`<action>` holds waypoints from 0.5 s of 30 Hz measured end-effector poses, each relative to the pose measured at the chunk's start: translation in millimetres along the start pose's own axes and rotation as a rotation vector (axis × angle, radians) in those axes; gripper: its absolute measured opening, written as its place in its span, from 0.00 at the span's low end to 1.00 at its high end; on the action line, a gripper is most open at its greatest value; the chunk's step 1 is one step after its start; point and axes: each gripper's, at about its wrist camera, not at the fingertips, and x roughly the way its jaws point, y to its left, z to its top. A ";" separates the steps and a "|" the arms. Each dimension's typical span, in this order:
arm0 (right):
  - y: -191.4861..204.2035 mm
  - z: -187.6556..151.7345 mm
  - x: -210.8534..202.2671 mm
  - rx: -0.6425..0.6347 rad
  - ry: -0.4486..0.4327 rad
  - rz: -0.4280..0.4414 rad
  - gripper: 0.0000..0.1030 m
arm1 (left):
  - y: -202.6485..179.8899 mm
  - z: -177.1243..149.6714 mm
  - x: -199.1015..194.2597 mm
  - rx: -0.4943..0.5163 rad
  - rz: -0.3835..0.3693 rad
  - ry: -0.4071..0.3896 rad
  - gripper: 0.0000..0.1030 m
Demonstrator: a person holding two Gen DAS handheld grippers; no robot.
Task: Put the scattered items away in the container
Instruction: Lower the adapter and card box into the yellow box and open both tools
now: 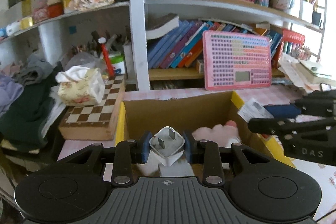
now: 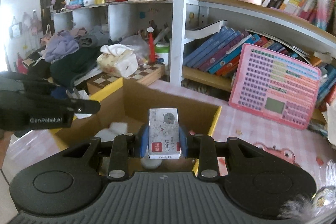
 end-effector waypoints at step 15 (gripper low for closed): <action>-27.9 40.8 140.9 -0.069 0.318 0.114 0.28 | 1.1 26.8 126.1 0.024 0.031 0.314 0.30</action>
